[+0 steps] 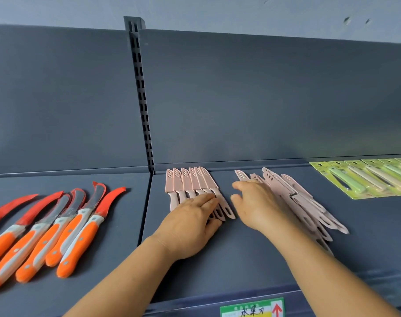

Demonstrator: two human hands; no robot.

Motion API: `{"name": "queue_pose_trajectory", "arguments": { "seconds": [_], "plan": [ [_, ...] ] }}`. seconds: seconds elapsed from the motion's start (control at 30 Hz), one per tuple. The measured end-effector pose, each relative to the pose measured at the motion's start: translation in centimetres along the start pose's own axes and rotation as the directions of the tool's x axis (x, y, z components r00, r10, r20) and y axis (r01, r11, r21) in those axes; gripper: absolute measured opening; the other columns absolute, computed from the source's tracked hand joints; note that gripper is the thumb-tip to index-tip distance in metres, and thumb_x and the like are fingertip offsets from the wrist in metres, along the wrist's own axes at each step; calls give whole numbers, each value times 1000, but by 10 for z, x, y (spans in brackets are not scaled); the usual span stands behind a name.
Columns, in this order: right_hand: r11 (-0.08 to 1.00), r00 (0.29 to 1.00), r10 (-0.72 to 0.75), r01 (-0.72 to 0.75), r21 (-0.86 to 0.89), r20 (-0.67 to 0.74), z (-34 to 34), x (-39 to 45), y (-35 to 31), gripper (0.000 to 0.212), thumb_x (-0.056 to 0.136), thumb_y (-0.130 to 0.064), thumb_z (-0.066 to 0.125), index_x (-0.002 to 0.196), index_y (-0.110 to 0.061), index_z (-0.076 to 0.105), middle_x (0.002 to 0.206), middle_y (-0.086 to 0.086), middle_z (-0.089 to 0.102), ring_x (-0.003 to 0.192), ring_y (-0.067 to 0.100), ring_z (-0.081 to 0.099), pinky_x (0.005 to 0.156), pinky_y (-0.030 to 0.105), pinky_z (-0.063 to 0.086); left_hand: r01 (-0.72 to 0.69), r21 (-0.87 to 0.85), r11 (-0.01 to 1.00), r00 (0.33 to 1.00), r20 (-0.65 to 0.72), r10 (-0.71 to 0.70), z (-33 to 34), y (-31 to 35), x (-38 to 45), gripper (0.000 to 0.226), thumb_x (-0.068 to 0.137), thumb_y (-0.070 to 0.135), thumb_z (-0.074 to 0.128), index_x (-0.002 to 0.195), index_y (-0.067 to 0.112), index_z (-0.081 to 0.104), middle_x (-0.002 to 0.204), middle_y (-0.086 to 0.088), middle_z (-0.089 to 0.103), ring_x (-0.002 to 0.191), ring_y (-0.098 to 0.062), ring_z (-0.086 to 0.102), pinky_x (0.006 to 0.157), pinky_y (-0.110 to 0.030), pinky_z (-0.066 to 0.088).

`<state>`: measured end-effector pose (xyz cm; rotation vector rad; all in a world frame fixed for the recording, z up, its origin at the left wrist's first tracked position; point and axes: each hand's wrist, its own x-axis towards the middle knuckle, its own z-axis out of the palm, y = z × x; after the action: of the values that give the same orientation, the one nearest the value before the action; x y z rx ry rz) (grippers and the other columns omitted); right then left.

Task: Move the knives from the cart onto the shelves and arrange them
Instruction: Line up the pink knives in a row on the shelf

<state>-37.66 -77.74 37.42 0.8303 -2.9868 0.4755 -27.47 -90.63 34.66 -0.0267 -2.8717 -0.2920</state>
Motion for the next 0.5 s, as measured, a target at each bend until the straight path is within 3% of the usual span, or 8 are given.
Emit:
{"name": "queue_pose_trajectory", "arguments": {
  "seconds": [0.07,0.17,0.37,0.5],
  "plan": [
    [993,998,58,-57,-106,1,-6,-3,13,31,96,-21,43,126,-16,53,142,6,41,128,28,37,98,34,39,-14,21,1000,1000,0,14,-1,1,0,50,99,43,35,145,25,32,153,10,25,135,-15,31,104,-17,15],
    [982,994,108,-102,-157,31,-8,-7,25,32,95,-15,45,125,-22,53,129,6,45,117,28,42,86,34,41,-39,38,999,999,12,39,-2,3,0,49,100,42,33,146,26,31,154,10,24,137,-13,28,105,-17,12],
    [994,994,105,-104,-44,12,-5,-4,26,35,92,-11,46,124,-23,55,126,7,46,105,29,51,72,28,39,-42,14,999,998,37,42,-1,3,1,47,100,39,36,145,25,34,153,11,27,135,-15,33,108,-18,16],
    [998,999,46,-46,36,9,-2,-2,17,38,87,-12,50,122,-24,59,121,6,52,104,28,55,78,31,47,-38,12,999,998,41,37,2,1,2,49,99,41,35,146,26,31,154,11,25,138,-12,29,110,-17,15]
  ]
}}
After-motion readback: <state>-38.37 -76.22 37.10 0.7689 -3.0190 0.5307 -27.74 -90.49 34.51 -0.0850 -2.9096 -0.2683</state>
